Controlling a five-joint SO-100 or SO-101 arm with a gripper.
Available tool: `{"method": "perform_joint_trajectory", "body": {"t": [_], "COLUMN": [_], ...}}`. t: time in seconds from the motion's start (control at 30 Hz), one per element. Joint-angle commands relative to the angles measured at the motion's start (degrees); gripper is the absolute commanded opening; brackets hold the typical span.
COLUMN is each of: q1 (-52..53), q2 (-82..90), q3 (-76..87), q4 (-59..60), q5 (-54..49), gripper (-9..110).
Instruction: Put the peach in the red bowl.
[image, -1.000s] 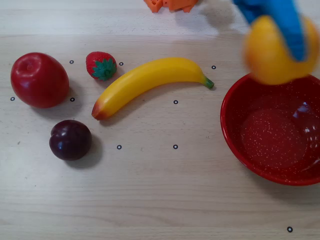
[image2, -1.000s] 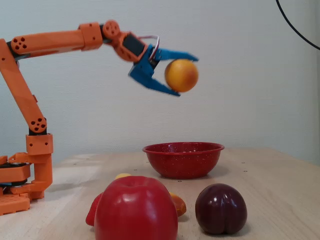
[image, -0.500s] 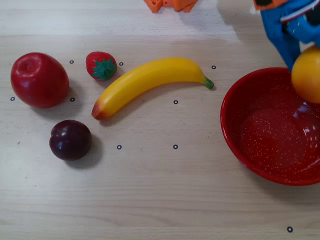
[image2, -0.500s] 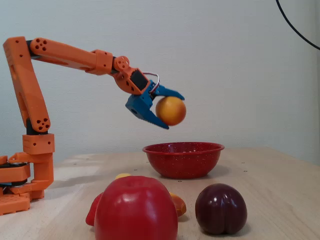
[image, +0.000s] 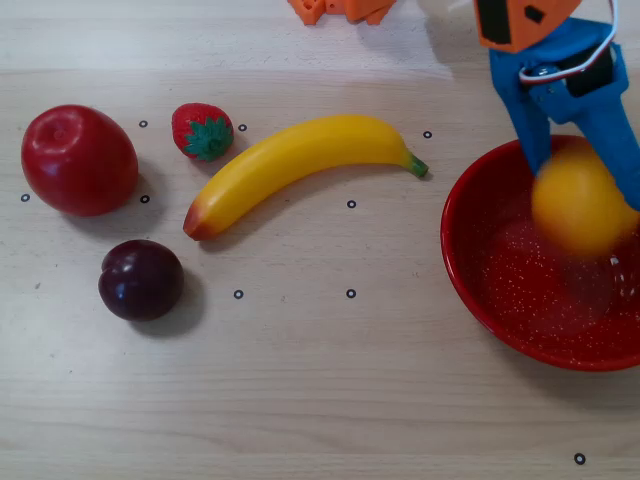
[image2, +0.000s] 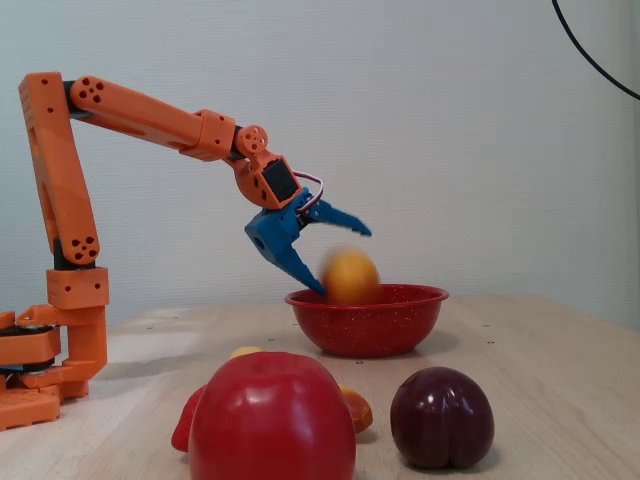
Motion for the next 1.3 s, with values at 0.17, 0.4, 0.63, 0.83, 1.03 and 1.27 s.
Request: {"method": "perform_joint_trajectory", "body": {"t": [0.17,0.4,0.63,0.83,1.03,1.27], "q1": [-1.9,-4.0,-10.7,-17.5,-21.8,-26.0], "q2": [1.3,5.1,12.8,26.3,41.5,58.4], "q3": [-4.9,-10.6,-9.8,4.1,19.2,35.1], "q4": [-1.1,1.2,4.8,2.5,4.8,6.2], "q5": [-1.3,-3.4,-3.7,-3.4,-1.1,-2.3], "gripper": [46,28,0,0,0,0]}}
